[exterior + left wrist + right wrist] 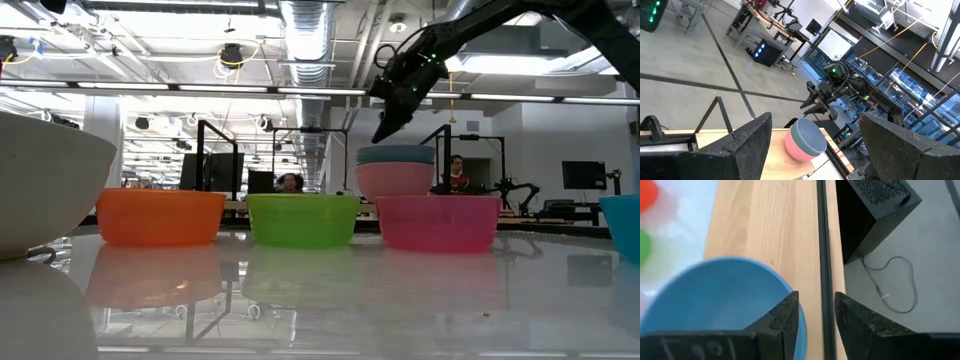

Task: Place and stack bowls onto a shelf
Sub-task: Stack the white bowl into the dark blue bowl on the shelf

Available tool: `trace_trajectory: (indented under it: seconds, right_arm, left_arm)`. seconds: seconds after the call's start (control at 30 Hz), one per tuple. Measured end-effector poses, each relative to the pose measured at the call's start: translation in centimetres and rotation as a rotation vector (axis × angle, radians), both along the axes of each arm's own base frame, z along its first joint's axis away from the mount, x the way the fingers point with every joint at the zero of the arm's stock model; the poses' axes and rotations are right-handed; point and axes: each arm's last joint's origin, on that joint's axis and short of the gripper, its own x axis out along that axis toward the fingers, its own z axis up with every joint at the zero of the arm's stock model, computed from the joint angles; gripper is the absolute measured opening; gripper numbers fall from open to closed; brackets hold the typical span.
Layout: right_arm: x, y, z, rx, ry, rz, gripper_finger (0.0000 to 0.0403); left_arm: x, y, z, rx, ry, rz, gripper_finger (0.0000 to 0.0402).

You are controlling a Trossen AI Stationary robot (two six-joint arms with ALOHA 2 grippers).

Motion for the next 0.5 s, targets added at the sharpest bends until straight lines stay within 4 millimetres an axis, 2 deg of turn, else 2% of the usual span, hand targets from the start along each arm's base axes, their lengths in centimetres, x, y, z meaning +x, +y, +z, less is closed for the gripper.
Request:
trace_trajectory:
  seconds: [0.27, 0.5]
  right_arm:
    - [2.0, 2.5, 2.0, 0.114, -0.052, 0.021, 0.0155]
    - [4.6, 5.8, 5.1, 0.203, -0.122, 0.036, 0.0191]
  left_arm:
    - [0.0, 0.0, 0.0, -0.036, -0.032, -0.015, 0.0284]
    - [0.3, -0.4, -0.1, -0.071, -0.006, -0.168, 0.0284]
